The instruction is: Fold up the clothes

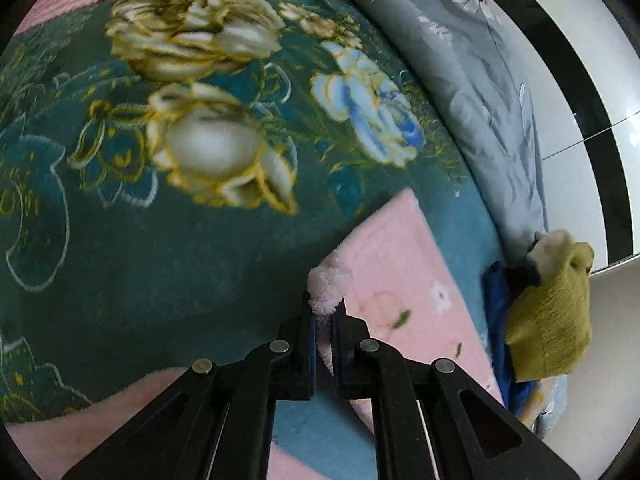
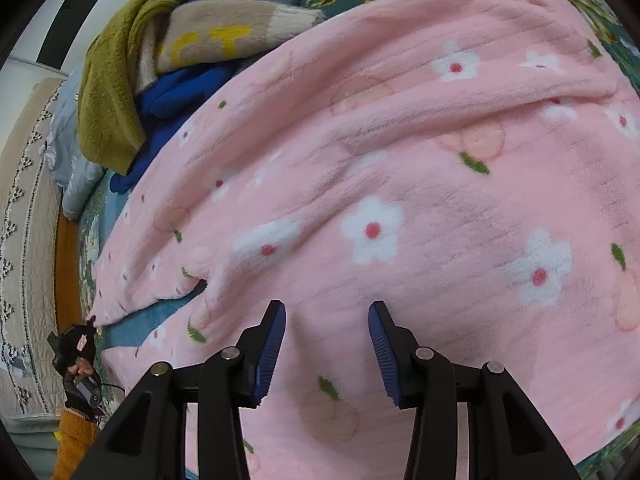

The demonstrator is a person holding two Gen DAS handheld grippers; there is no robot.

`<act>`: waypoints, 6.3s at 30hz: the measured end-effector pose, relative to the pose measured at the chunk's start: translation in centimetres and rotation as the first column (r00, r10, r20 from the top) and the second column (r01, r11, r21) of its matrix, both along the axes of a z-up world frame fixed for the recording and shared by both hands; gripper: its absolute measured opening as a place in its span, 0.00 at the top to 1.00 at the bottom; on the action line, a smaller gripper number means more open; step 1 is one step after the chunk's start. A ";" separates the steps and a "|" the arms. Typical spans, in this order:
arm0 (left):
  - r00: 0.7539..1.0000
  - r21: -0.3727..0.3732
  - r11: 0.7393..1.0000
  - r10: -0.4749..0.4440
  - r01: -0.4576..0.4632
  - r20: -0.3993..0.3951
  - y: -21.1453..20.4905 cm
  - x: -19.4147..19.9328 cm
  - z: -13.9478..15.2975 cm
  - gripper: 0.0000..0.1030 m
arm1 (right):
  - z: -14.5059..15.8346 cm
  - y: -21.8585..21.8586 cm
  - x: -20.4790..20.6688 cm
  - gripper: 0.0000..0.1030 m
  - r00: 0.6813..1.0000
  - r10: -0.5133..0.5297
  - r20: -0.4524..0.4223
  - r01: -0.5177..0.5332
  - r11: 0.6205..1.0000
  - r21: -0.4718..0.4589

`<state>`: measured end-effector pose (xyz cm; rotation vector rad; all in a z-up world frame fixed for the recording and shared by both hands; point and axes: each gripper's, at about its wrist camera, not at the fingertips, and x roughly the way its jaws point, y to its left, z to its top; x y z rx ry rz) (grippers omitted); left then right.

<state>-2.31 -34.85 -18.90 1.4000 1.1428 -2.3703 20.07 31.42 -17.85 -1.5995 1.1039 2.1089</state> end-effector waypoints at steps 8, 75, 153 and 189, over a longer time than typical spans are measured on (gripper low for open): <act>0.998 -0.124 0.991 -0.058 0.055 -0.022 0.3 -2.7 3.3 0.95 | 1.2 2.1 -1.0 0.54 1.000 -0.023 -0.008 0.023 0.999 0.036; 0.967 -0.059 0.985 -0.149 0.164 0.206 6.4 -8.6 6.6 0.97 | 5.0 17.7 -11.6 0.97 0.907 -0.422 -0.013 0.420 0.906 -0.054; 0.851 -0.548 0.655 -0.451 0.520 0.269 16.5 8.3 4.2 0.93 | 3.7 13.6 8.8 0.65 0.871 -0.492 0.012 0.490 0.869 0.075; 0.970 0.091 0.966 0.239 -0.242 0.042 -6.0 22.6 2.2 0.97 | 3.6 14.1 20.5 0.90 0.864 -0.501 -0.046 0.497 0.865 -0.070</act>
